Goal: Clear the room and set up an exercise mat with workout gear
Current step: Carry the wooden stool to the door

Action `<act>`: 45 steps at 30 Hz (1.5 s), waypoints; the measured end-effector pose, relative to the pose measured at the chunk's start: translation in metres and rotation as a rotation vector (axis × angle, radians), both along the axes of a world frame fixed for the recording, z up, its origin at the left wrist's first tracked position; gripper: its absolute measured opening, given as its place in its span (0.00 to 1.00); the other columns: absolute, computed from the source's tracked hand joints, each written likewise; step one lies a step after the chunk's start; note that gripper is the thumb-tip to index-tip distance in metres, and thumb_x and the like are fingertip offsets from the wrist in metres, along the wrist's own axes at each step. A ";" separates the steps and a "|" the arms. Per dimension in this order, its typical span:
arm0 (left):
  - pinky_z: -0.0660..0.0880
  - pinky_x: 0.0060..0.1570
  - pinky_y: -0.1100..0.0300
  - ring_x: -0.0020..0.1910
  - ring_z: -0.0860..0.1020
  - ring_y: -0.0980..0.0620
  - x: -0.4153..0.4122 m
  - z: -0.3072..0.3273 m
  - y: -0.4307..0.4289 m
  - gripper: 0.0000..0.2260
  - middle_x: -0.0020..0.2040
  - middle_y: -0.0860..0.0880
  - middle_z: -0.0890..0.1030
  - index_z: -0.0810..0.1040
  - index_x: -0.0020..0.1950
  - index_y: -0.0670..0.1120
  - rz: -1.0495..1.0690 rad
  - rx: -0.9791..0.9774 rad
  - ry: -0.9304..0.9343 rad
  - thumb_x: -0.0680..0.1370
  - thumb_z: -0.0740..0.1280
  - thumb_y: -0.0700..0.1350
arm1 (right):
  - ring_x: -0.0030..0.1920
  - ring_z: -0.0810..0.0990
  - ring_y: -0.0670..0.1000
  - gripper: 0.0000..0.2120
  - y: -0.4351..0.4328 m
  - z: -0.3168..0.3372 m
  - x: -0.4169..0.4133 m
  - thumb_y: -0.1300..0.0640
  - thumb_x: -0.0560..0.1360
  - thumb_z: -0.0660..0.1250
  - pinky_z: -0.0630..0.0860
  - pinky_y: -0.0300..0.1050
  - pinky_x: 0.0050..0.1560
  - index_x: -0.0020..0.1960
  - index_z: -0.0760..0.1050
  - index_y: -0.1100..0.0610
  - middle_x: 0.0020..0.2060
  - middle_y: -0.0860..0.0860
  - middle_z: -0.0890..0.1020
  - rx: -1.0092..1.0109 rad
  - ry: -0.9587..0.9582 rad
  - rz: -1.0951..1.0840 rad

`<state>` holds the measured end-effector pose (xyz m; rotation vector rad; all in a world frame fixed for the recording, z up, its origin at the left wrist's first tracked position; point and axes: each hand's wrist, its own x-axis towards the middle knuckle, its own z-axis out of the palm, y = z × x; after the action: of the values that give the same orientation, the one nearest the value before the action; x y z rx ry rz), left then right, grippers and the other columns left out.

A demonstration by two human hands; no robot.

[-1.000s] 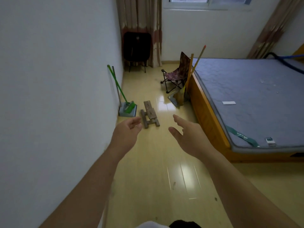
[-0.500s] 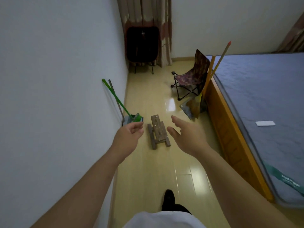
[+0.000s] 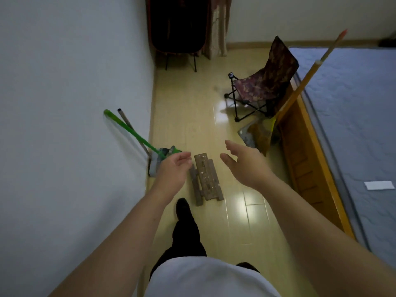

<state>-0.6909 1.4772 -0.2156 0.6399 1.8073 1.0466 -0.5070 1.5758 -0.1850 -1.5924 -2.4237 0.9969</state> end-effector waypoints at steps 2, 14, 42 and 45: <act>0.76 0.64 0.51 0.56 0.80 0.56 -0.024 -0.028 0.042 0.10 0.55 0.54 0.83 0.80 0.60 0.52 0.016 -0.063 -0.031 0.80 0.68 0.43 | 0.68 0.75 0.52 0.26 0.034 -0.023 -0.022 0.44 0.83 0.60 0.74 0.44 0.62 0.79 0.62 0.48 0.71 0.48 0.75 -0.064 -0.047 -0.034; 0.77 0.61 0.49 0.52 0.82 0.52 -0.068 -0.216 0.198 0.15 0.55 0.51 0.81 0.77 0.67 0.46 0.026 -0.491 -0.211 0.80 0.67 0.45 | 0.68 0.75 0.52 0.24 0.169 -0.224 -0.087 0.49 0.83 0.62 0.71 0.42 0.62 0.76 0.67 0.55 0.71 0.51 0.75 -0.572 0.003 -0.333; 0.78 0.60 0.47 0.51 0.80 0.48 -0.017 -0.598 0.238 0.04 0.51 0.46 0.83 0.78 0.50 0.47 0.283 -0.766 -0.473 0.80 0.64 0.41 | 0.59 0.79 0.58 0.18 0.187 -0.647 -0.102 0.53 0.83 0.58 0.76 0.57 0.63 0.69 0.73 0.58 0.57 0.55 0.80 -0.989 -0.046 -0.642; 0.77 0.60 0.48 0.49 0.80 0.48 -0.015 -0.574 0.240 0.06 0.48 0.46 0.83 0.77 0.47 0.47 0.299 -0.752 -0.502 0.81 0.63 0.39 | 0.57 0.80 0.58 0.18 0.191 -0.627 -0.101 0.52 0.83 0.59 0.76 0.58 0.63 0.68 0.74 0.59 0.57 0.57 0.81 -0.999 -0.040 -0.627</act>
<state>-0.7056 1.7174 -0.7893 -0.3317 1.6850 0.5548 -0.6079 1.7666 -0.8118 -2.3655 -1.2054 2.1342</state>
